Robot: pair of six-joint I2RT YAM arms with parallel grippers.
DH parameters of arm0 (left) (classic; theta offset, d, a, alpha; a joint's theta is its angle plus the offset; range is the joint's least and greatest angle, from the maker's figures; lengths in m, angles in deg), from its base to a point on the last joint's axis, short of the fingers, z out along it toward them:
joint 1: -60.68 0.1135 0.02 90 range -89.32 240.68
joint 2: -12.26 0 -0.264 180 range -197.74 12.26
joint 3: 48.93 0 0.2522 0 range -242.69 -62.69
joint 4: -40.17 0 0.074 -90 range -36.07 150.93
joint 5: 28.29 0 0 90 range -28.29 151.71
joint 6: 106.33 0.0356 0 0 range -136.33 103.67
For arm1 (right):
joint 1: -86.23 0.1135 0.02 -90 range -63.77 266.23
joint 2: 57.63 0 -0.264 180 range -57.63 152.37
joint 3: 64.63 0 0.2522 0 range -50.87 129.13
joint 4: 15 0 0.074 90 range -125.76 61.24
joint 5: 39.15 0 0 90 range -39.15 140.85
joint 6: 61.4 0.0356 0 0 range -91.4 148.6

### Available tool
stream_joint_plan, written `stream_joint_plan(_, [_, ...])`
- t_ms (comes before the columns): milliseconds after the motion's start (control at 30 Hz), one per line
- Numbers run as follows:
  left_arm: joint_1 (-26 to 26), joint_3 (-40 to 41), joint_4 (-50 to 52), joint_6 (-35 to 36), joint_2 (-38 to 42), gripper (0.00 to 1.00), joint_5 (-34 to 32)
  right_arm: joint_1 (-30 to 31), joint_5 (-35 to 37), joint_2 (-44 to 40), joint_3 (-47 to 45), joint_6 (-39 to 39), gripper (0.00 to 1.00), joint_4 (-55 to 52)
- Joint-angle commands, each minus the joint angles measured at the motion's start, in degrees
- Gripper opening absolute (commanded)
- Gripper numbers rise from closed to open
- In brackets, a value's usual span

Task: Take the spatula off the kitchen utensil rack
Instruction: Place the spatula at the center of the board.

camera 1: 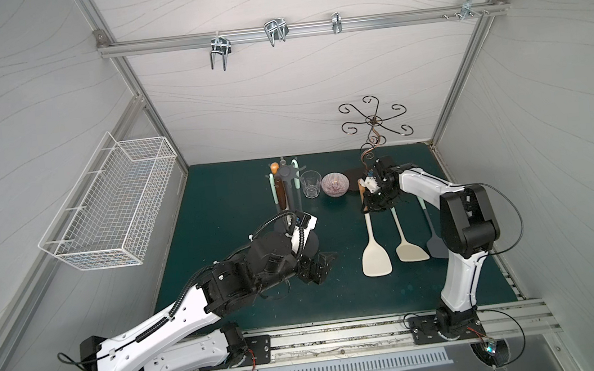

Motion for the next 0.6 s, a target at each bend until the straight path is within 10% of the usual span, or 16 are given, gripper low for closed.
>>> stream_joint_plan(0, [-0.2, -0.61, 0.32, 0.7, 1.14, 0.96, -1.57, -0.14, -0.75, 1.37, 1.11, -0.61, 0.0, 0.5])
stream_joint_plan(567, [-0.2, -1.83, 1.78, 0.63, 1.08, 0.96, -2.33, -0.06, 0.74, 3.19, -1.44, 0.11, 0.0, 1.79])
